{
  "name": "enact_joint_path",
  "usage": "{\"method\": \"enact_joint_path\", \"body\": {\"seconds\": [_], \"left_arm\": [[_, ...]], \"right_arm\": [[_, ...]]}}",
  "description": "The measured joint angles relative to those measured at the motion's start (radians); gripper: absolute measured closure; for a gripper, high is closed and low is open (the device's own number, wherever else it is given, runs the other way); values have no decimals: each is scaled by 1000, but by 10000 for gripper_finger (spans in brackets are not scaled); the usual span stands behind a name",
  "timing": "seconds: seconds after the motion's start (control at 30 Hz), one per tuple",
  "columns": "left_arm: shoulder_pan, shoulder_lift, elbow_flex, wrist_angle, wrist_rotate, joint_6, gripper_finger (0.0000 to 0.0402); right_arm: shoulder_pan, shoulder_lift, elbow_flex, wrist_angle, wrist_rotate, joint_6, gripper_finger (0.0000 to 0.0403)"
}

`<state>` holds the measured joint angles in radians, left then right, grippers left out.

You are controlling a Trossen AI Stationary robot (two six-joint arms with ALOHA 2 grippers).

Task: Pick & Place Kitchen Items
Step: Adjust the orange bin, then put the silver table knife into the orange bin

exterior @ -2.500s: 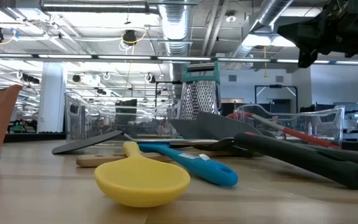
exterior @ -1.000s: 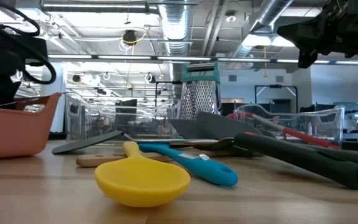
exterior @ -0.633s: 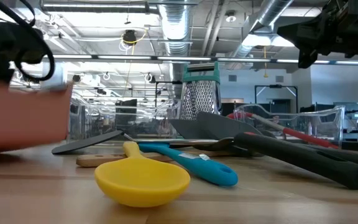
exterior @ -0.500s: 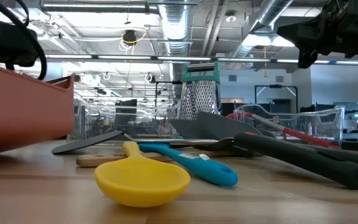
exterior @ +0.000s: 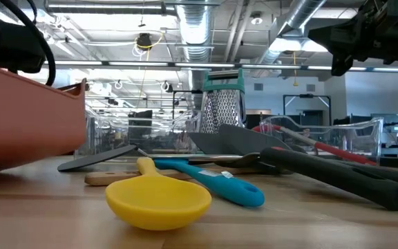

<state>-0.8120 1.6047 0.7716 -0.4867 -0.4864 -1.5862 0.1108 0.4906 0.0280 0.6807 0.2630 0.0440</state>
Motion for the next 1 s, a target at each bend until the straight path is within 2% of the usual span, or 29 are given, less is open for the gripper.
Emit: {"method": "enact_joint_path", "body": {"seconds": [0.53,0.77,1.0], "left_arm": [[79,-13,71,-86,2,174,401],[80,-14,179,-335,-1,176,401],[80,-14,328,-630,-92,190,401]], "right_arm": [[0,0,0,-4,0,-1,403],[0,0,0,-8,0,-1,403],[0,0,0,-7,0,-1,403]]}}
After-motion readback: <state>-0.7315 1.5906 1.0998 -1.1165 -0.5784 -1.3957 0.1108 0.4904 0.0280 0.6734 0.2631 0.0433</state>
